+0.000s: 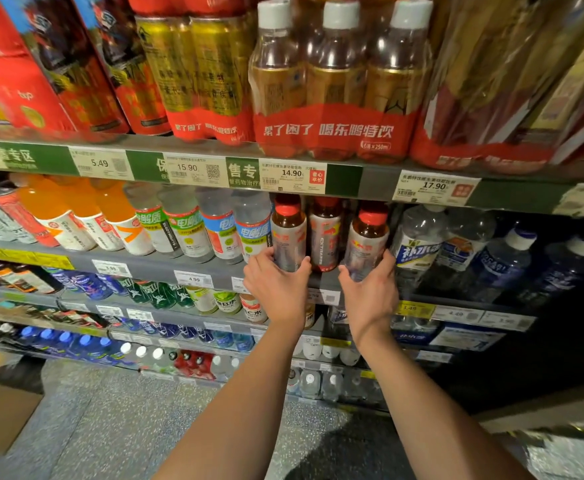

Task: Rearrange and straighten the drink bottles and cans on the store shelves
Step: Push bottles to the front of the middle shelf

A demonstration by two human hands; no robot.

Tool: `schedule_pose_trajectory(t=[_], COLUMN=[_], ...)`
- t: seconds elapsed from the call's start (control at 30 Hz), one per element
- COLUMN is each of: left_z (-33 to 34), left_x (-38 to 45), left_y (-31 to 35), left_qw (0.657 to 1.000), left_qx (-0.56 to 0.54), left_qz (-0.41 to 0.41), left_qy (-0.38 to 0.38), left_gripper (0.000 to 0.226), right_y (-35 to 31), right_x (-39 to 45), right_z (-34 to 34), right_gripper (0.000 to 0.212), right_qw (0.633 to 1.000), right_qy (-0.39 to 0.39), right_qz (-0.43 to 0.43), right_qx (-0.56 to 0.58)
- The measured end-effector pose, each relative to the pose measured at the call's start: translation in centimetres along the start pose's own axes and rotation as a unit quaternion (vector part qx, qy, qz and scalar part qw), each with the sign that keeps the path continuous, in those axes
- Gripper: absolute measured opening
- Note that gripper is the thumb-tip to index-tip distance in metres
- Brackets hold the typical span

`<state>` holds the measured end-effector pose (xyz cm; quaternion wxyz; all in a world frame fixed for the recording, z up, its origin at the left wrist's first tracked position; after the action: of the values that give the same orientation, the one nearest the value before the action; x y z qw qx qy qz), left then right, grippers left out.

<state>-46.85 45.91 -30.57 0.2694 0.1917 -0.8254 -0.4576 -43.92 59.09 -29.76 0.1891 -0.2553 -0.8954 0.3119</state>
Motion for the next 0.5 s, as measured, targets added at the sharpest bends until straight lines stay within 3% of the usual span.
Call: schedule_pose_trajectory(t=[0.17,0.3,0.4,0.5], left_z=[-0.6,-1.0,-1.4,-2.0], left_x=[0.5,0.5,0.6,0.8], left_y=[-0.3,-0.3,-0.5,-0.8], left_qw=[1.0,0.999,0.999,0.999], left_qx=[0.01,0.013,-0.014,-0.029], left_qz=[0.001,0.006,0.009,0.01], left_qy=[-0.019,-0.038,-0.039,-0.045], left_gripper=[0.06,0.059,0.058,0.058], right_y=[0.1,0.0,-1.0,-3.4], right_x=[-0.1,-1.6,-3.8,-5.3], right_z=[0.3,0.5,0.9,2.2], right_gripper=[0.082,0.089,0.072,0.055], right_qw=[1.0,0.996,0.979,0.981], right_qy=[0.004,0.065,0.112,0.042], right_qz=[0.01,0.02,-0.042,-0.1], right_qx=[0.018,0.062,0.166,0.162])
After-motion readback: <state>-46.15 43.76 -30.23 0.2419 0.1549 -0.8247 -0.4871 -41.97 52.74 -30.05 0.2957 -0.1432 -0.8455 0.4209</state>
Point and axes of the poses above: each hand's wrist, its own x-axis towards the middle knuckle, its own z-axis out of the palm, y = z × x, the point moved 1 cm from there along x, towards the middle knuckle, and after that the axes turned 6 degrees about -x, right-handed, at the moved point
